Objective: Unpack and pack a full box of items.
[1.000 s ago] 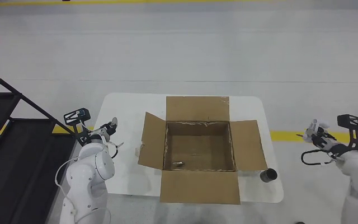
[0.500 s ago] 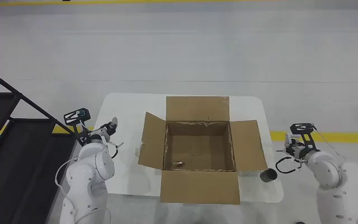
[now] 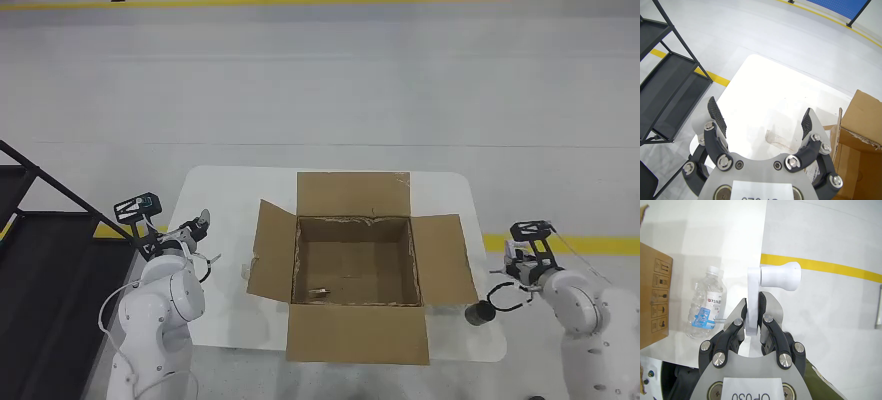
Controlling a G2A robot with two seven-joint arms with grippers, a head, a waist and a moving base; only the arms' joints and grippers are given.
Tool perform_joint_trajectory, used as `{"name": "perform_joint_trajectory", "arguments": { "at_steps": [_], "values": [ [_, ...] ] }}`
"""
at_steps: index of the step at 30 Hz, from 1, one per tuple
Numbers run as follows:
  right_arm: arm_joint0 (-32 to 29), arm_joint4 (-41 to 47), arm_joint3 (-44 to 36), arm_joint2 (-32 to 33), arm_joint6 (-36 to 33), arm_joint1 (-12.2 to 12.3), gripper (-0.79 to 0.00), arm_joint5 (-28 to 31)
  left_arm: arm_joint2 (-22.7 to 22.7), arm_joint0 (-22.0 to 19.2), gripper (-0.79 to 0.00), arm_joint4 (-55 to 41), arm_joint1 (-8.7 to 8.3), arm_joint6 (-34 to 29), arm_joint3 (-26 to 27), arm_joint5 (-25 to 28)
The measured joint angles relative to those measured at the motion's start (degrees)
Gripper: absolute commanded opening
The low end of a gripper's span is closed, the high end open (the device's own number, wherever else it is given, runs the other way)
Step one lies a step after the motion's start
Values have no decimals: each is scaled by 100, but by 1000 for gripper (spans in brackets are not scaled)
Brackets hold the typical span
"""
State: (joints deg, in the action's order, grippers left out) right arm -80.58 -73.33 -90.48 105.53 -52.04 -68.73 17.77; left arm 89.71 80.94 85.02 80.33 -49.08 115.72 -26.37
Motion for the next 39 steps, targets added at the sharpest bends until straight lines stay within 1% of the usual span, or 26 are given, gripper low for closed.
{"name": "perform_joint_trajectory", "arguments": {
  "at_steps": [4, 7, 10, 16, 22, 34, 36, 37, 39],
  "values": [
    [163, -362, 41, -360, -609, -6, -785, -411, 0, 0, 0, 0, 0, 0, 0, 0],
    [364, -541, 198, -619, -937, -7, -785, -504, 0, 0, 0, 0, 0, 0, 0, 0],
    [591, -730, 448, -851, -1109, -9, -785, -564, 0, 0, 0, 0, 0, 0, 0, 0],
    [939, -987, 1037, -1200, -1153, -15, -785, -600, 0, 0, 0, 0, 0, 0, 0, 0],
    [1149, -1085, 1454, -1396, -1121, -17, -785, -590, 0, 0, 0, 0, 0, 0, 0, 0],
    [1430, -1104, 2014, -1740, -1088, -30, -785, -495, 0, 0, 0, 0, 0, 0, 0, 0],
    [1454, -1133, 2050, -1787, -1091, -31, -650, -500, 0, 0, 0, 0, 0, 0, 0, 0],
    [1473, -1154, 2083, -1820, -1097, -32, -603, -503, 0, 0, 0, 0, 0, 0, 0, 0],
    [1509, -1191, 2152, -1878, -1092, -35, -585, -511, 0, 0, 0, 0, 0, 0, 0, 0]
  ]
}}
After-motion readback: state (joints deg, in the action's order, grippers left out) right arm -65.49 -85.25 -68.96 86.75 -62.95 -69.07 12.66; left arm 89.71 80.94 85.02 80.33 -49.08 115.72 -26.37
